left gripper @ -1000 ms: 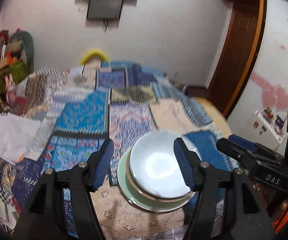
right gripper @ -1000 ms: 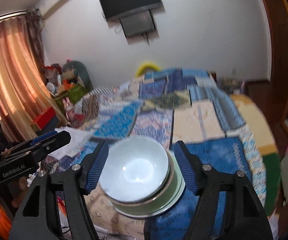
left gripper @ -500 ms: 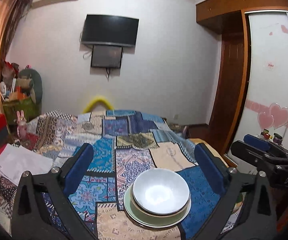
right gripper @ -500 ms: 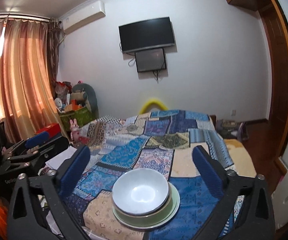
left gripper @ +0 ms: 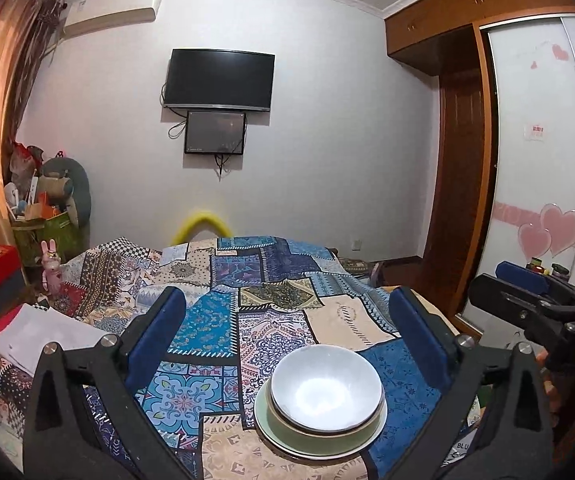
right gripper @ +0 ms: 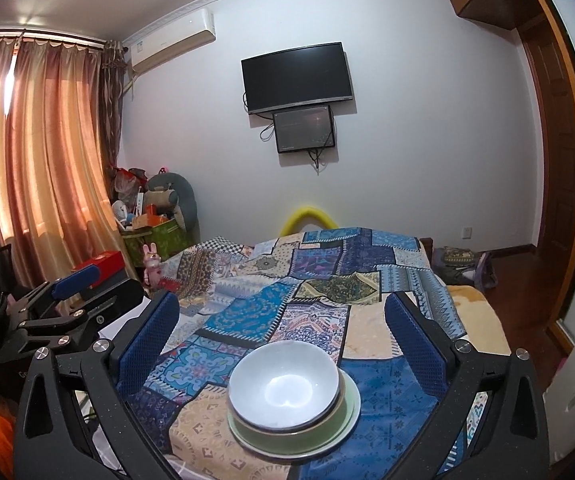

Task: Organize plates and bowls

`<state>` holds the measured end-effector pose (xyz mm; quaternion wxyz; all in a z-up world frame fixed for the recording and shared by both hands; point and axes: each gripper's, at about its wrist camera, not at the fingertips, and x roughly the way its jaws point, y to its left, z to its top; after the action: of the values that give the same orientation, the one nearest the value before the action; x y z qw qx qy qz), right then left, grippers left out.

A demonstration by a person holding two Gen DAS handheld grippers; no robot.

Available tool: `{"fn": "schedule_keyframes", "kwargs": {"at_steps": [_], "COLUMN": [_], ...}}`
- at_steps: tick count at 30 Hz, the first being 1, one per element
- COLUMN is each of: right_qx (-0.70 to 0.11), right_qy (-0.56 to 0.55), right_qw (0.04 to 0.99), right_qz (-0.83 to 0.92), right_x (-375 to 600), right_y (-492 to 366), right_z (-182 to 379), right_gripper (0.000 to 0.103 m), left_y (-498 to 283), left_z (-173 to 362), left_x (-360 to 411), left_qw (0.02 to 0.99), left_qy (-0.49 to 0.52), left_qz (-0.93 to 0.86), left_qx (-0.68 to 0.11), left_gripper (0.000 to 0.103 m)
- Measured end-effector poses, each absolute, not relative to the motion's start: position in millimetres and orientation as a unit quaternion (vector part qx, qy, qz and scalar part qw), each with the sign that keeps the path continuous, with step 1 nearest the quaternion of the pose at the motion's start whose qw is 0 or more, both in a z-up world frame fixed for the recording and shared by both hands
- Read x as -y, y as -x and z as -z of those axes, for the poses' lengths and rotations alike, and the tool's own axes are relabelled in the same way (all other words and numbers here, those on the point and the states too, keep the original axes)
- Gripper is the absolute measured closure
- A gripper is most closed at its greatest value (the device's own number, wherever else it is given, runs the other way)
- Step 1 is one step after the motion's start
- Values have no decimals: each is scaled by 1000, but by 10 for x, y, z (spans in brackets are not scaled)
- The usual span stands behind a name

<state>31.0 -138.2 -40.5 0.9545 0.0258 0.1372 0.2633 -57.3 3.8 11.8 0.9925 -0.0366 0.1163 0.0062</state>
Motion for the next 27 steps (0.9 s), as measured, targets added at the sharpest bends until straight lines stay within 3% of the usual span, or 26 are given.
{"fn": "schedule_keyframes", "kwargs": {"at_steps": [27], "right_qx": [-145], "right_qy": [-25], "right_qw": [953], "right_qz": [-266], "right_x": [1380], "right_y": [-301], "right_z": [433], "right_gripper": [0], "left_y": [511], "left_z": [-71], "left_x": [-78], "left_qw": [991], "left_qy": [43], "left_qz": [2], "left_qx": [-126], "left_gripper": [0]}}
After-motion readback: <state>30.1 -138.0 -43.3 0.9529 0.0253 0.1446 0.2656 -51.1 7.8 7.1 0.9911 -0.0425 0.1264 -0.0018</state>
